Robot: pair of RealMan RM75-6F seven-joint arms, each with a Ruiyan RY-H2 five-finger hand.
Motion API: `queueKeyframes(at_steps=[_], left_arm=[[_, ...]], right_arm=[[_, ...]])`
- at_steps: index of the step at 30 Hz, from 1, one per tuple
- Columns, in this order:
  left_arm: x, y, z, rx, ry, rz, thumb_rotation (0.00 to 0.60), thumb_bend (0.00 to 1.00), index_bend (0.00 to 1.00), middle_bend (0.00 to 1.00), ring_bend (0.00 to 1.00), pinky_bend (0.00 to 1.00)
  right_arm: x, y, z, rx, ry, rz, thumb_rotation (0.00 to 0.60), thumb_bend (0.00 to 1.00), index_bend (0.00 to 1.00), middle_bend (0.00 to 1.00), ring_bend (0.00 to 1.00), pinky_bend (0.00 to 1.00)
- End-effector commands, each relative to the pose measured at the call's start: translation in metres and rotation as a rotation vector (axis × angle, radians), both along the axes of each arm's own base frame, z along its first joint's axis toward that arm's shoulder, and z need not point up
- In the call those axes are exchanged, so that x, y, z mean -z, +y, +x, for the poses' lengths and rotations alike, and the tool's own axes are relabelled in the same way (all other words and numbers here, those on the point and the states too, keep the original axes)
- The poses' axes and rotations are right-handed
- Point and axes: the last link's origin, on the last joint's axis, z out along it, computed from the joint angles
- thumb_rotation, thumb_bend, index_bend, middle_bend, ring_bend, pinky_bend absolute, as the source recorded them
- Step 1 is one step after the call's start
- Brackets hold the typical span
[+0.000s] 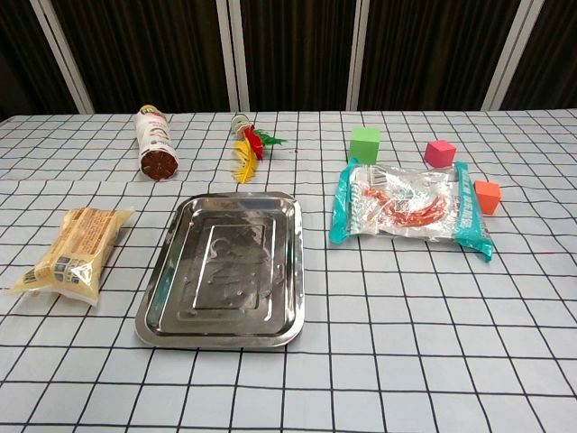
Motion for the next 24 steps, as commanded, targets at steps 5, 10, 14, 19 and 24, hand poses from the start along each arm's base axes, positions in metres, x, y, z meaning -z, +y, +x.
queueKeyframes(at_steps=[5,10,14,19,24], left_arm=[[0.004,0.007,0.003,0.005,0.005,-0.008,0.6,0.03,0.0,0.0,0.0,0.04],[0.023,0.037,0.006,0.014,0.051,-0.049,0.6,0.03,0.0,0.0,0.0,0.17],[0.04,0.071,0.009,0.008,0.112,-0.085,0.6,0.03,0.0,0.0,0.0,0.12],[0.077,0.111,0.029,0.066,0.132,-0.222,0.6,0.03,0.0,0.0,0.0,0.07],[0.101,0.129,0.041,0.109,0.155,-0.283,0.6,0.03,0.0,0.0,0.0,0.04]], right_arm=[[0.001,-0.002,-0.002,0.007,0.0,0.014,0.6,0.25,0.0,0.0,0.0,0.02],[0.001,-0.002,-0.004,0.014,0.0,0.024,0.6,0.25,0.0,0.0,0.0,0.02],[0.003,-0.005,-0.005,0.019,-0.004,0.03,0.6,0.25,0.0,0.0,0.0,0.02],[0.004,-0.013,-0.005,0.031,-0.008,0.026,0.6,0.25,0.0,0.0,0.0,0.02],[0.006,-0.016,-0.003,0.035,-0.005,0.023,0.6,0.25,0.0,0.0,0.0,0.02]])
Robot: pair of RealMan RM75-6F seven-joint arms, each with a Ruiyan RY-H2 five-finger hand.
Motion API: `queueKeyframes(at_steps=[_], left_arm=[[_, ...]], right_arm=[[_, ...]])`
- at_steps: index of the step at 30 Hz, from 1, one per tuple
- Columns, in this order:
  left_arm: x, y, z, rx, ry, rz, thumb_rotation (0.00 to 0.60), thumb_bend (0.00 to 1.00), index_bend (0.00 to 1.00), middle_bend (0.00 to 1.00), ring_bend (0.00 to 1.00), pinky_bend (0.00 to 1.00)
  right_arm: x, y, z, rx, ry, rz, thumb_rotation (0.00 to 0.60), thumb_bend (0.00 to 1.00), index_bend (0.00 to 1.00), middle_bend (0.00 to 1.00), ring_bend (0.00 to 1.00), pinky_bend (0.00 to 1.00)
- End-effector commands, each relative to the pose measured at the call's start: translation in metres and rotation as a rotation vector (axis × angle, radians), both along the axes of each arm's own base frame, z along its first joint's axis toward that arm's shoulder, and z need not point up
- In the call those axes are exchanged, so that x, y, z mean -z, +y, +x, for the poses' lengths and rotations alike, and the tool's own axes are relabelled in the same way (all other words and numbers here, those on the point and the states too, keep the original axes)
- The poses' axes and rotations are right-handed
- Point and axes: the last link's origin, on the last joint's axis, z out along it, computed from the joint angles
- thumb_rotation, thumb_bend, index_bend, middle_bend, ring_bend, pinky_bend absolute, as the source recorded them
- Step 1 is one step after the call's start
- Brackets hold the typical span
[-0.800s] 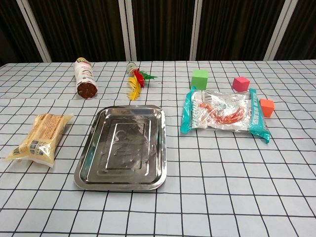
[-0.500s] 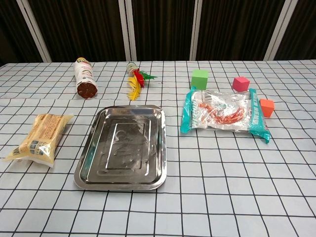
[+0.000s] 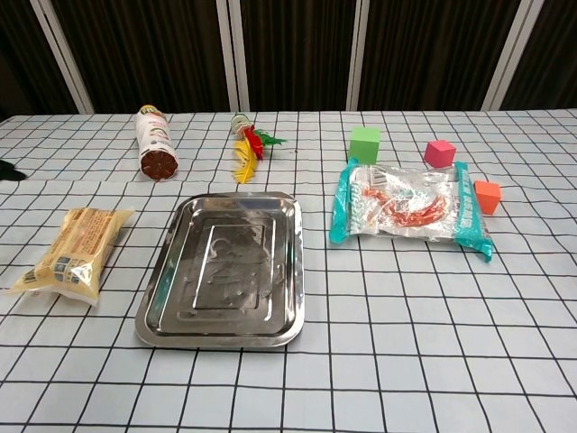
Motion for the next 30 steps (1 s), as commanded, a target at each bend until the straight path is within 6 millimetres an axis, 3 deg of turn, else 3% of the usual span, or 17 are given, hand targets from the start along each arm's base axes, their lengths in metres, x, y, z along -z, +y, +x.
queueKeyframes(at_steps=[1,6,8,11,16,18,24,30], left_arm=[[0.022,0.017,0.01,0.026,0.038,-0.05,0.6,0.03,0.0,0.0,0.0,0.04],[0.039,0.027,0.015,0.028,0.086,-0.093,0.6,0.03,0.0,0.0,0.0,0.04],[0.04,0.028,0.016,0.023,0.105,-0.098,0.6,0.03,0.01,0.04,0.02,0.06],[0.039,0.029,0.017,0.01,0.103,-0.09,0.6,0.05,0.18,0.26,0.22,0.22],[0.034,0.032,0.019,0.005,0.088,-0.058,0.6,0.18,0.47,0.58,0.51,0.46],[0.033,0.033,0.021,0.021,0.08,-0.029,0.6,0.22,0.52,0.64,0.57,0.52],[0.025,0.028,0.034,0.095,-0.003,0.015,0.6,0.24,0.54,0.62,0.56,0.54],[0.011,0.018,0.071,0.226,-0.163,0.024,0.6,0.21,0.54,0.57,0.51,0.52]], right_arm=[[0.001,-0.002,0.001,0.0,0.001,-0.001,0.6,0.25,0.0,0.0,0.0,0.02],[0.001,-0.003,0.001,-0.002,-0.001,-0.006,0.6,0.25,0.0,0.0,0.0,0.02],[0.0,-0.003,0.001,-0.001,-0.002,-0.01,0.6,0.25,0.0,0.0,0.0,0.02],[-0.002,-0.003,0.0,-0.002,-0.004,-0.016,0.6,0.25,0.0,0.0,0.0,0.02],[-0.004,-0.001,0.001,-0.004,-0.007,-0.017,0.6,0.25,0.0,0.0,0.0,0.02],[-0.004,-0.001,0.001,-0.006,-0.008,-0.016,0.6,0.25,0.0,0.0,0.0,0.02],[-0.005,0.0,0.002,-0.009,-0.011,-0.017,0.6,0.25,0.0,0.0,0.0,0.02],[-0.005,0.001,0.002,-0.011,-0.016,-0.013,0.6,0.25,0.0,0.0,0.0,0.02]])
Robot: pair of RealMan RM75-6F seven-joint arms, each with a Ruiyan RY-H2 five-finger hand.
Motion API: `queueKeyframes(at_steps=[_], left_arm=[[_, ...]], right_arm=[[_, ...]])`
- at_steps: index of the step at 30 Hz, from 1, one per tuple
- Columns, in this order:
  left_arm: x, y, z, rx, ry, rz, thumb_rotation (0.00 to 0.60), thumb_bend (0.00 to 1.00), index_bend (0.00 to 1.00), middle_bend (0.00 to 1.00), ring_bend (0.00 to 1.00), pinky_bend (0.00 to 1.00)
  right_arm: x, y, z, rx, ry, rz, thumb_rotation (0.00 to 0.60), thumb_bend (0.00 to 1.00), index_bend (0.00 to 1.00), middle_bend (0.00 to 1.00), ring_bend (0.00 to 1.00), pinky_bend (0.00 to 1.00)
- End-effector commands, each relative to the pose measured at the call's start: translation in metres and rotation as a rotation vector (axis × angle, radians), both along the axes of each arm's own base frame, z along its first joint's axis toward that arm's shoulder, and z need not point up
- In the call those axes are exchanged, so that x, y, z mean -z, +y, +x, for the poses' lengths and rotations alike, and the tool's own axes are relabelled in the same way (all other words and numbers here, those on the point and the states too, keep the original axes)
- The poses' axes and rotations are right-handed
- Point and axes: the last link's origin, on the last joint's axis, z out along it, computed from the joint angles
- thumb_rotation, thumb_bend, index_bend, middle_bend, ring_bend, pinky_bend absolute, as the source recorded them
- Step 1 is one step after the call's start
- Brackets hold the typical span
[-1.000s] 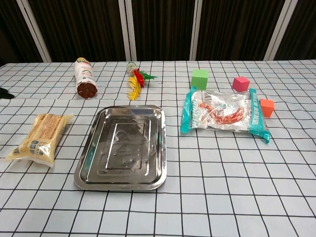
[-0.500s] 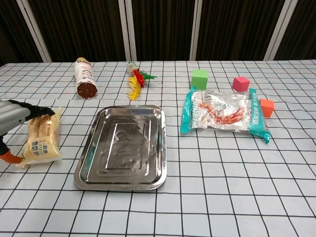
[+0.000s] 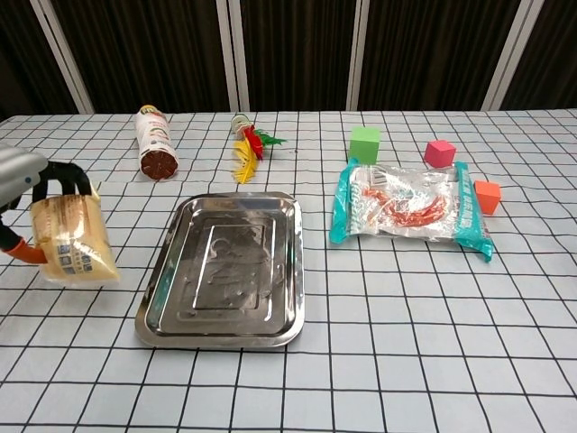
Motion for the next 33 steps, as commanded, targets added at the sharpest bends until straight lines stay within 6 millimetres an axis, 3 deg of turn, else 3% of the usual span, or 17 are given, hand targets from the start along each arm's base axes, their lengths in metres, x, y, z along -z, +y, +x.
queueKeyframes(at_steps=[1,5,8,11,13,14,21,24,26,30,33], left_arm=[[-0.004,-0.001,0.026,0.08,-0.089,-0.02,0.6,0.2,0.54,0.54,0.49,0.5],[0.019,0.013,0.052,0.127,-0.07,-0.089,0.6,0.2,0.53,0.48,0.41,0.44],[0.037,0.024,0.066,0.134,-0.035,-0.125,0.6,0.2,0.47,0.43,0.36,0.38],[0.052,0.029,0.071,0.132,-0.001,-0.145,0.6,0.16,0.23,0.28,0.24,0.29],[0.057,0.029,0.068,0.11,0.027,-0.144,0.6,0.1,0.03,0.07,0.05,0.17],[0.059,0.028,0.065,0.097,0.036,-0.144,0.6,0.08,0.0,0.01,0.0,0.12],[0.047,0.017,0.07,0.149,-0.075,-0.176,0.6,0.02,0.0,0.0,0.0,0.06],[0.023,-0.005,0.065,0.202,-0.137,-0.16,0.599,0.02,0.0,0.0,0.0,0.04],[-0.003,-0.033,0.05,0.202,-0.157,-0.132,0.599,0.02,0.0,0.0,0.0,0.02],[-0.062,-0.11,-0.01,0.082,-0.133,0.024,0.599,0.02,0.0,0.0,0.0,0.0],[-0.082,-0.164,-0.056,-0.11,-0.096,0.15,0.6,0.02,0.0,0.0,0.0,0.0]], right_arm=[[0.0,0.0,0.0,-0.002,-0.002,0.004,0.6,0.25,0.0,0.0,0.0,0.02],[0.0,-0.001,0.0,-0.003,-0.008,0.009,0.6,0.25,0.0,0.0,0.0,0.02],[0.0,-0.001,0.0,-0.009,-0.016,0.014,0.6,0.25,0.0,0.0,0.0,0.02],[-0.003,0.0,0.001,-0.018,-0.023,0.009,0.6,0.25,0.0,0.0,0.0,0.02],[-0.004,0.001,0.001,-0.022,-0.026,0.006,0.6,0.25,0.0,0.0,0.0,0.02],[-0.005,0.002,0.001,-0.023,-0.027,0.005,0.6,0.25,0.0,0.0,0.0,0.02],[-0.005,0.006,0.003,-0.035,-0.023,0.01,0.6,0.25,0.0,0.0,0.0,0.02],[-0.003,0.008,0.005,-0.042,-0.017,0.012,0.6,0.25,0.0,0.0,0.0,0.02],[-0.002,0.009,0.005,-0.042,-0.012,0.015,0.6,0.25,0.0,0.0,0.0,0.02],[-0.003,0.012,0.007,-0.048,-0.011,0.009,0.6,0.25,0.0,0.0,0.0,0.02],[-0.003,0.013,0.007,-0.05,-0.006,0.004,0.6,0.25,0.0,0.0,0.0,0.02]])
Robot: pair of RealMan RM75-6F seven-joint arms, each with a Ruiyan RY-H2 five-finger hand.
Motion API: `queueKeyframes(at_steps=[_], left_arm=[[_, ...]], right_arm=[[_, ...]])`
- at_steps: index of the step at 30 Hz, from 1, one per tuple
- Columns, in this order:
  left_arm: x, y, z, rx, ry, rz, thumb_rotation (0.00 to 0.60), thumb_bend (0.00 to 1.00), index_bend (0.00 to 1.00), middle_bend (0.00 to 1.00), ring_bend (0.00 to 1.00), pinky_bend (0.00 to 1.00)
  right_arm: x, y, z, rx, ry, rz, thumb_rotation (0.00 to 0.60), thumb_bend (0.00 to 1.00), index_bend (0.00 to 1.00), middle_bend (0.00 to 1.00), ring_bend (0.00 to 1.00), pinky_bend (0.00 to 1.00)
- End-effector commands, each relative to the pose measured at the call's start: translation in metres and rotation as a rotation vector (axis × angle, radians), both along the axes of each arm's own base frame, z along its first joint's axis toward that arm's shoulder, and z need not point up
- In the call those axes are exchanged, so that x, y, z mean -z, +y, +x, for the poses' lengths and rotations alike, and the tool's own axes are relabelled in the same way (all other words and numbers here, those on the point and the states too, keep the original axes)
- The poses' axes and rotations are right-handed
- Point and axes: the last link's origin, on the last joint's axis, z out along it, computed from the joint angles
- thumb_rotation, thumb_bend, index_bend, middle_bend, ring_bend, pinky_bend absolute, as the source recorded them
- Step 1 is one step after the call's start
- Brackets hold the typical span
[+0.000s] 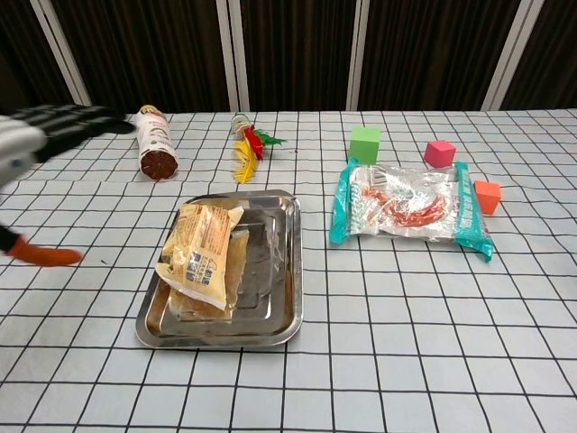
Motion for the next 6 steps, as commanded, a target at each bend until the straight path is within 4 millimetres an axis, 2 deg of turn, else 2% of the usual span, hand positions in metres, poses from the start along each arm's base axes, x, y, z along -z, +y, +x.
queueKeyframes(at_steps=[1,3,6], left_arm=[[-0.058,-0.114,-0.083,-0.323,0.057,0.171,0.6,0.02,0.0,0.0,0.0,0.0],[-0.062,-0.113,-0.092,-0.362,0.1,0.188,0.6,0.02,0.0,0.0,0.0,0.0],[-0.065,-0.101,-0.104,-0.44,0.132,0.217,0.6,0.02,0.0,0.0,0.0,0.0]], right_arm=[[0.001,0.001,0.0,0.001,0.004,-0.001,0.6,0.25,0.0,0.0,0.0,0.02],[0.002,0.001,0.0,0.001,0.005,0.0,0.6,0.25,0.0,0.0,0.0,0.02],[0.006,0.002,0.001,0.005,0.012,0.007,0.6,0.25,0.0,0.0,0.0,0.02]])
